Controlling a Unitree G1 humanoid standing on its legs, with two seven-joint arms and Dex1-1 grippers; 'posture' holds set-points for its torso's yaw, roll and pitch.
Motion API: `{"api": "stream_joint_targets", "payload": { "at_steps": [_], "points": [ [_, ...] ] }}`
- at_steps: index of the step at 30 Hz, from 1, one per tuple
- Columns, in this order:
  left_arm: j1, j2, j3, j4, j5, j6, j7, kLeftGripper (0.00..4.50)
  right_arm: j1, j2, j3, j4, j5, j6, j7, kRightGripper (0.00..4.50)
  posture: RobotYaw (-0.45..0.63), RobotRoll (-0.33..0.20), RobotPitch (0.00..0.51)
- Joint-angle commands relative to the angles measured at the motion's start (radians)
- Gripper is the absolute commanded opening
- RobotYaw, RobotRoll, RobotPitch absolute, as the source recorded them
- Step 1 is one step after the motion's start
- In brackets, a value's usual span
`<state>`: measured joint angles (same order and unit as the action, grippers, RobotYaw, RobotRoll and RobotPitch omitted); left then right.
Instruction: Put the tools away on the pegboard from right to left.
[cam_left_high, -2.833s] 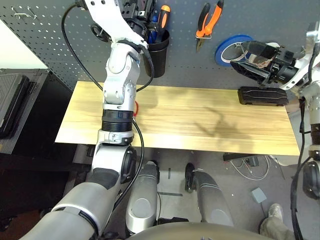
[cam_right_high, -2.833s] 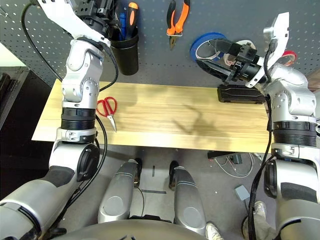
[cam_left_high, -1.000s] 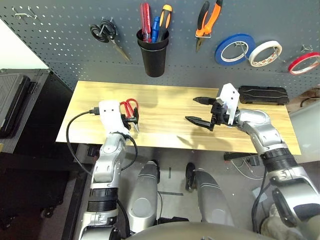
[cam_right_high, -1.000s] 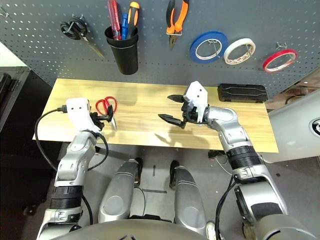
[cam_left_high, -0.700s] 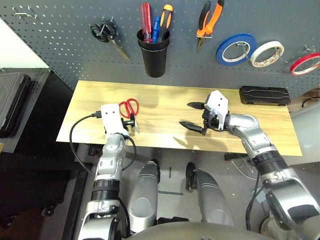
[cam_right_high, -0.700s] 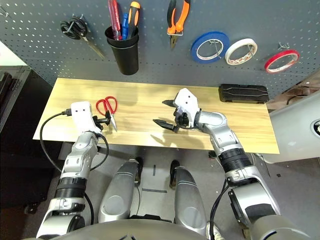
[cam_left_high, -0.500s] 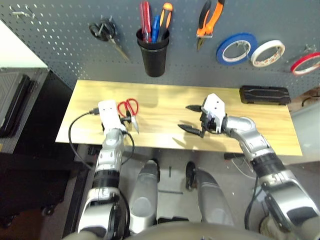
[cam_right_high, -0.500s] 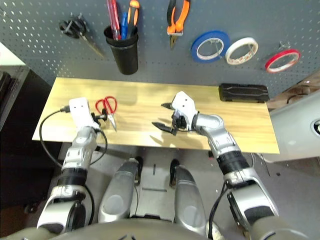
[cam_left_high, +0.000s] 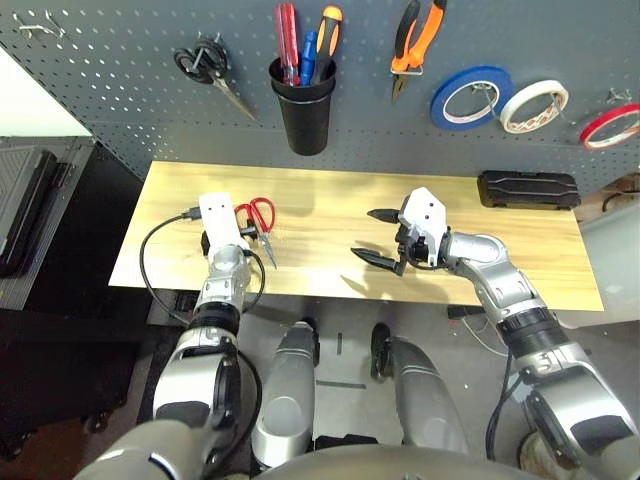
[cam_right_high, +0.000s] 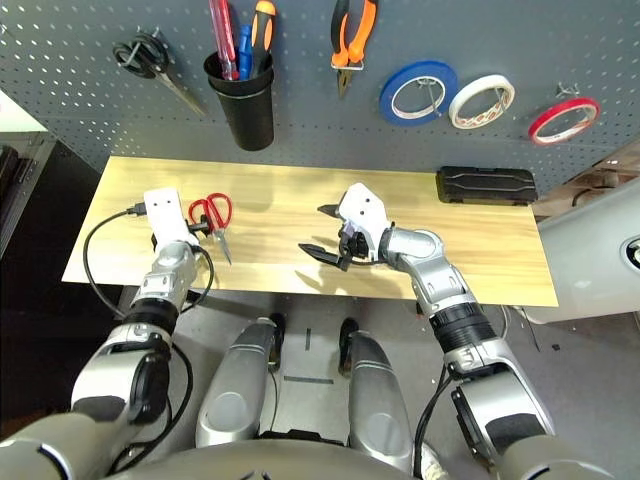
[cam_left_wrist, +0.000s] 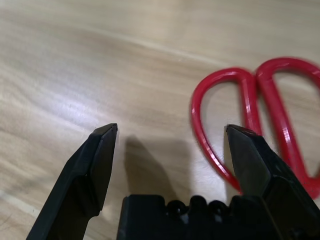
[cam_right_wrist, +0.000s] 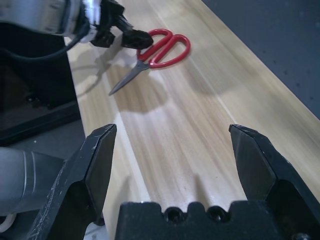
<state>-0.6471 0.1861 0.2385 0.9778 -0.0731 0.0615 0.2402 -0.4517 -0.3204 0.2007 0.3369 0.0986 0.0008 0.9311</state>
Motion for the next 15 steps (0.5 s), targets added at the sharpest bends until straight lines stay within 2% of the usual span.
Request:
{"api": "stream_joint_targets", "payload": {
  "at_steps": [1, 3, 5, 13, 14, 15],
  "points": [
    [-0.005, 0.001, 0.014, 0.095, -0.008, 0.013, 0.010, 4.45, 0.023, -0.015, 0.016, -0.017, -0.003, 0.006, 0.018, 4.50, 0.23, 0.000, 0.336],
    [-0.014, -0.001, 0.016, 0.121, -0.010, 0.015, 0.006, 4.33, 0.022, -0.019, 0.018, -0.018, -0.003, 0.003, 0.022, 4.50, 0.23, 0.000, 0.336],
    [-0.019, -0.005, 0.012, 0.144, -0.008, 0.020, -0.008, 3.71, 0.020, -0.021, 0.020, -0.021, -0.003, 0.002, 0.026, 4.50, 0.23, 0.000, 0.335],
    [-0.014, -0.006, 0.013, 0.172, -0.010, 0.037, -0.025, 0.51, 0.013, -0.029, 0.019, -0.024, -0.002, -0.001, 0.032, 4.50, 0.23, 0.000, 0.334],
    [-0.013, -0.007, 0.014, 0.171, -0.011, 0.034, -0.026, 0.15, 0.011, -0.030, 0.019, -0.023, -0.003, -0.003, 0.032, 4.50, 0.23, 0.000, 0.333],
    [-0.011, -0.009, 0.015, 0.167, -0.012, 0.031, -0.026, 0.04, 0.010, -0.030, 0.020, -0.022, -0.003, -0.007, 0.033, 4.50, 0.23, 0.000, 0.333]
  ]
}}
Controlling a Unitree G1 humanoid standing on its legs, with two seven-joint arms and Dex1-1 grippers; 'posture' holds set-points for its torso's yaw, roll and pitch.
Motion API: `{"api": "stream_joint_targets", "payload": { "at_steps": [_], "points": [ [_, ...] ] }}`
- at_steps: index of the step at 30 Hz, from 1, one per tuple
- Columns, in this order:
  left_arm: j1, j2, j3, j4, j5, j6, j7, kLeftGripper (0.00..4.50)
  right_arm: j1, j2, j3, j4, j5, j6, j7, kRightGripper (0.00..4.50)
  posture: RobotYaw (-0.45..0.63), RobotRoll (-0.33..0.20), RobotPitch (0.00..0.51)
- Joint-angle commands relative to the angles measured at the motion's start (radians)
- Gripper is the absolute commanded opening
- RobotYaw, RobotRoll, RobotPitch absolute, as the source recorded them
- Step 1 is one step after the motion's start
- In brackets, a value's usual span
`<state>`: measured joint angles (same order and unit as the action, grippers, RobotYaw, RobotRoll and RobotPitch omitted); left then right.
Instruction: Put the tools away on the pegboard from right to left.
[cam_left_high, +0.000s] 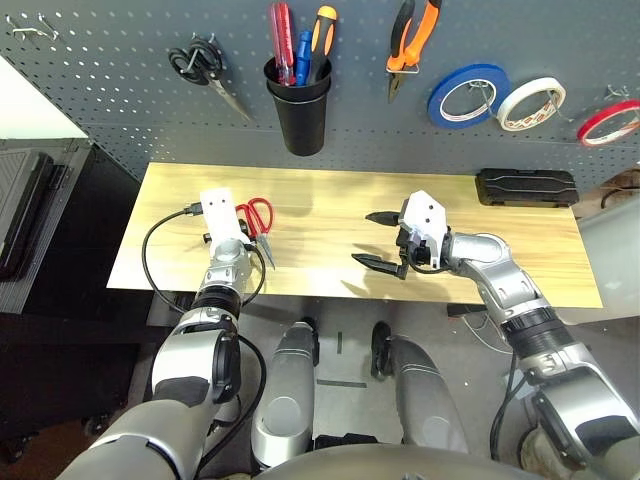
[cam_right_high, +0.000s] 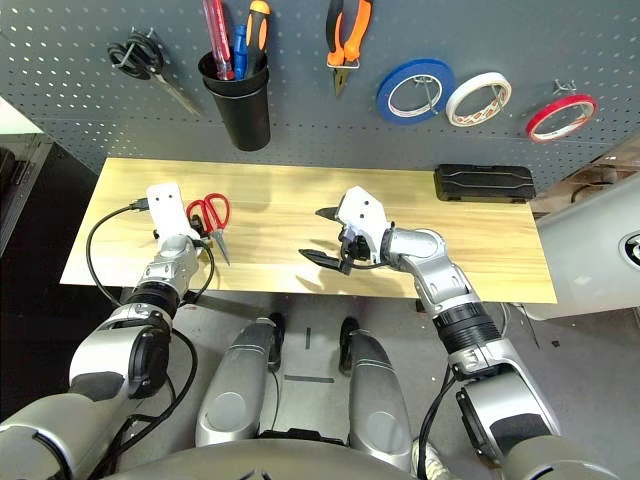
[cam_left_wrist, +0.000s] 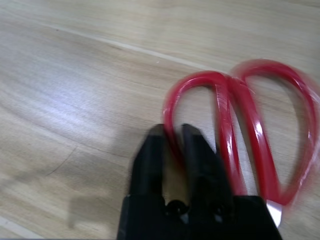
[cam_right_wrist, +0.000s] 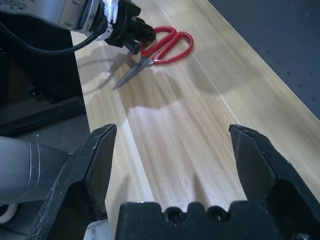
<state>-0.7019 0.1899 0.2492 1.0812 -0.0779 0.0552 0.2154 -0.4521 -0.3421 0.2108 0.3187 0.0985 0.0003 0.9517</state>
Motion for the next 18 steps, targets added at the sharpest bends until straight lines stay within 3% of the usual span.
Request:
{"api": "stream_joint_targets", "payload": {
  "at_steps": [1, 10, 18],
  "points": [
    [0.045, -0.014, 0.006, 0.061, -0.009, 0.034, -0.001, 0.04, 0.009, -0.009, 0.010, -0.002, -0.004, -0.009, 0.014, 4.50, 0.23, 0.000, 0.332],
    [0.066, -0.053, 0.043, -0.050, -0.055, -0.038, -0.008, 0.04, -0.020, -0.001, 0.006, 0.037, -0.007, -0.077, 0.018, 4.50, 0.24, 0.000, 0.317],
    [0.210, -0.116, 0.043, -0.442, -0.098, -0.016, -0.023, 0.04, -0.056, 0.015, -0.043, 0.068, 0.054, -0.121, 0.024, 4.50, 0.27, 0.000, 0.299]
  ]
}}
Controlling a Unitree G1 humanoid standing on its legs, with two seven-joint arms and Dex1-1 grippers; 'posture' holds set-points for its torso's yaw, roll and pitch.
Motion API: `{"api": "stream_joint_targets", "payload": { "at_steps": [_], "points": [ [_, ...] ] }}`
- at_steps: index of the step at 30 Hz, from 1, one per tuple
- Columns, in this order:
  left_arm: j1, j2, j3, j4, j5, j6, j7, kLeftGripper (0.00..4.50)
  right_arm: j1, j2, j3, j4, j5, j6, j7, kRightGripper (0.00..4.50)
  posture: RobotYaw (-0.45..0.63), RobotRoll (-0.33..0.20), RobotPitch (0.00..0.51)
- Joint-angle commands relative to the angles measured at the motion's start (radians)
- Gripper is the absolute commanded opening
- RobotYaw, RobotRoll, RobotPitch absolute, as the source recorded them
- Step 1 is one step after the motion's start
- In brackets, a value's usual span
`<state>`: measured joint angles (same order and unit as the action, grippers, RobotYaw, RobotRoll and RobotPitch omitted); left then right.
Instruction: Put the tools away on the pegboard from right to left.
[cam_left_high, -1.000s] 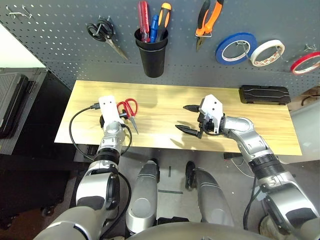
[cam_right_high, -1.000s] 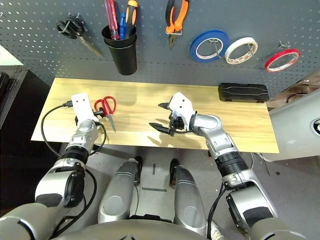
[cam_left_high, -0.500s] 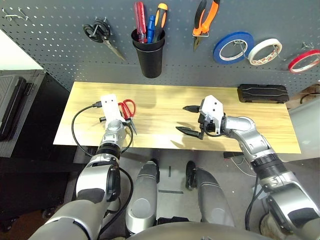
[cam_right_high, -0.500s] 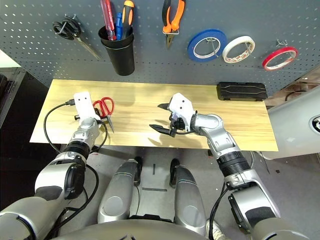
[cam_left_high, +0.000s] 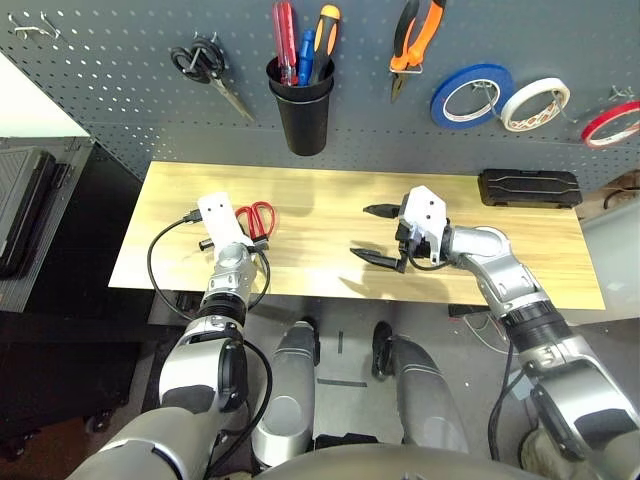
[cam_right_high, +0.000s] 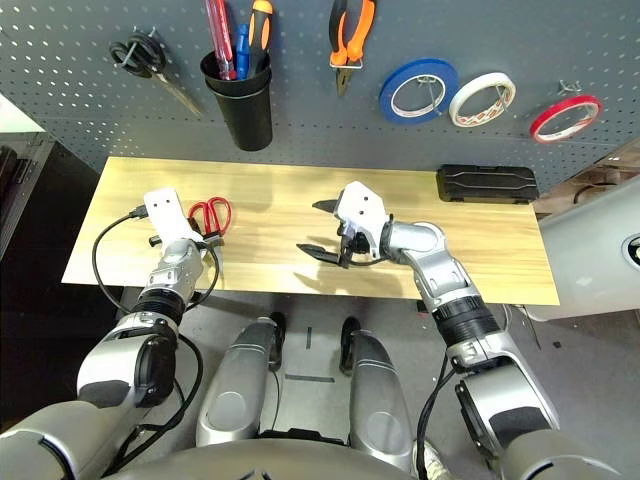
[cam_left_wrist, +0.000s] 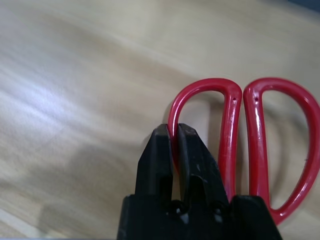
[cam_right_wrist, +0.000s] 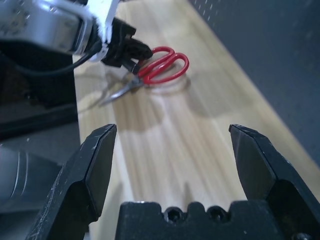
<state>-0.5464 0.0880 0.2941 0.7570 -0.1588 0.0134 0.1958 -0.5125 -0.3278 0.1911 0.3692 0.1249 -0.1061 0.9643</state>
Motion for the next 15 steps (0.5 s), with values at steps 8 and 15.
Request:
{"api": "stream_joint_targets", "payload": {
  "at_steps": [8, 15],
  "points": [
    [0.201, -0.039, -0.007, -0.525, -0.052, 0.077, -0.028, 0.04, 0.011, -0.007, -0.090, -0.068, 0.159, 0.019, 0.073, 4.50, 0.30, 0.000, 0.278],
    [0.252, -0.031, -0.003, -0.733, -0.078, 0.075, -0.061, 0.04, 0.006, -0.035, -0.141, -0.144, 0.260, 0.059, 0.130, 4.50, 0.31, 0.000, 0.267]
  ]
}}
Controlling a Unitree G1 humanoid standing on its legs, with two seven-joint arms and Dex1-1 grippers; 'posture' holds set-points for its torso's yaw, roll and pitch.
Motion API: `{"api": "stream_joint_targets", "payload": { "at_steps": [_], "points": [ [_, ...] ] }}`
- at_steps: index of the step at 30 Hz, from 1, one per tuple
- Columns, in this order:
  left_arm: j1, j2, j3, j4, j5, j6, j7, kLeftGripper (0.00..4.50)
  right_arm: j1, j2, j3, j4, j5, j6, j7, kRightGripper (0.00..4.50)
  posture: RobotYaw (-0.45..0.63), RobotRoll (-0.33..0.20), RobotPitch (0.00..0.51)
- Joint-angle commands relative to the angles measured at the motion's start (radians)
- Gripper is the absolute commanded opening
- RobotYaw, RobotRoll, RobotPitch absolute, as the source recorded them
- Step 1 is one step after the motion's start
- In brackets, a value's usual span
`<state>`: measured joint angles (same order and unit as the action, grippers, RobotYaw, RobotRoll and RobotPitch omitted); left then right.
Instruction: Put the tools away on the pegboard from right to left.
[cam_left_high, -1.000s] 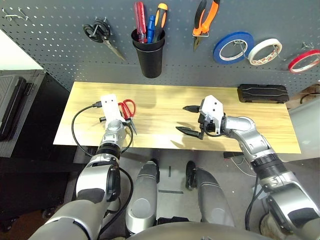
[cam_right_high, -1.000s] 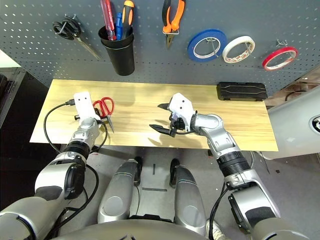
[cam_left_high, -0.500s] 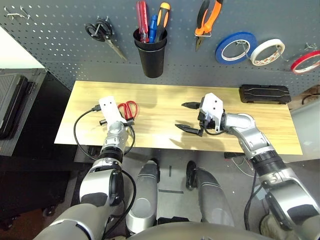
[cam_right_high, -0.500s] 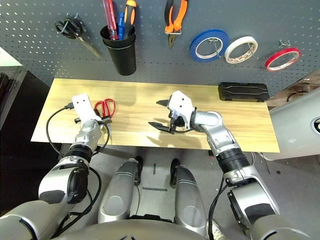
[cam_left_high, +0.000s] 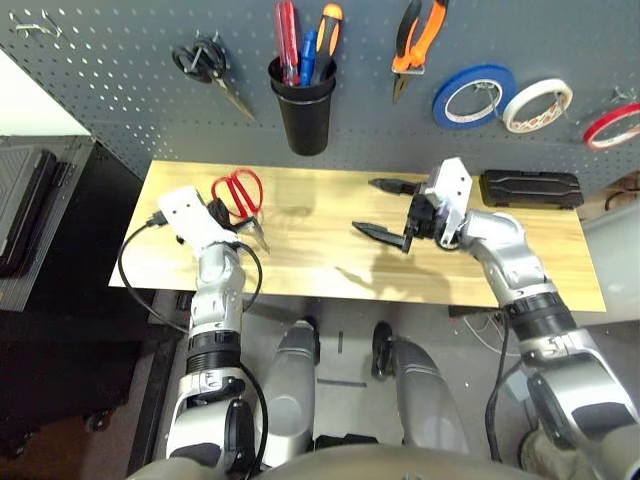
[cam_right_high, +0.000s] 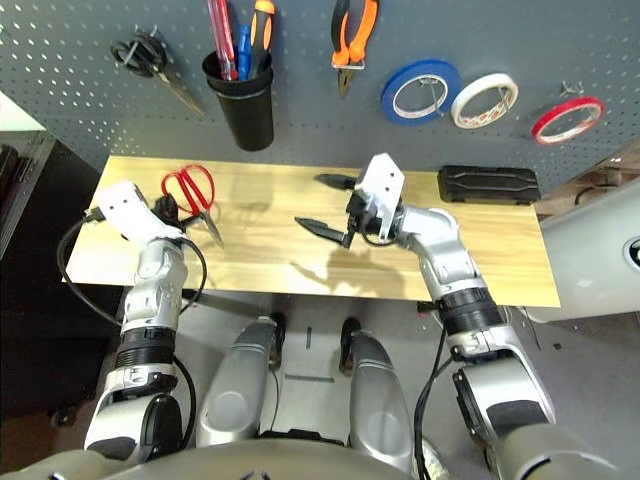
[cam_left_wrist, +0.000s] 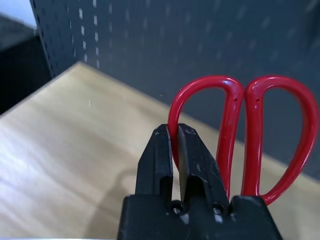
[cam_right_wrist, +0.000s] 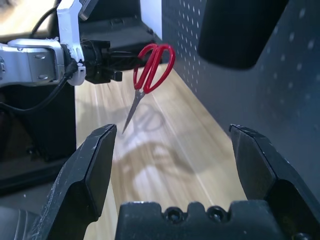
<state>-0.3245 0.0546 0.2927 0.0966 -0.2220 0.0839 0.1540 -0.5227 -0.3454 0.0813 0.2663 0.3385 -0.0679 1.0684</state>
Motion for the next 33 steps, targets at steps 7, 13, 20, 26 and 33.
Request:
{"api": "stream_joint_targets", "payload": {
  "at_steps": [7, 13, 20, 26, 33],
  "points": [
    [0.026, 0.030, 0.014, -0.203, -0.044, 0.020, -0.040, 0.04, -0.007, -0.042, -0.104, -0.102, 0.168, 0.093, 0.068, 4.50, 0.31, 0.000, 0.260],
    [0.010, 0.054, 0.030, -0.275, -0.066, 0.054, -0.030, 0.04, -0.046, -0.062, -0.146, -0.124, 0.222, 0.141, 0.071, 4.50, 0.30, 0.000, 0.256],
    [-0.030, 0.071, 0.042, -0.308, -0.079, 0.081, -0.031, 0.04, -0.121, -0.064, -0.189, -0.102, 0.264, 0.170, 0.060, 4.50, 0.30, 0.000, 0.252],
    [-0.060, 0.085, 0.049, -0.333, -0.094, 0.098, -0.035, 0.04, -0.166, -0.080, -0.211, -0.085, 0.279, 0.196, 0.078, 4.50, 0.30, 0.000, 0.251],
    [-0.049, 0.085, 0.041, -0.370, -0.113, 0.113, -0.049, 0.04, -0.209, -0.119, -0.230, -0.063, 0.296, 0.224, 0.116, 4.50, 0.30, 0.000, 0.252]
  ]
}}
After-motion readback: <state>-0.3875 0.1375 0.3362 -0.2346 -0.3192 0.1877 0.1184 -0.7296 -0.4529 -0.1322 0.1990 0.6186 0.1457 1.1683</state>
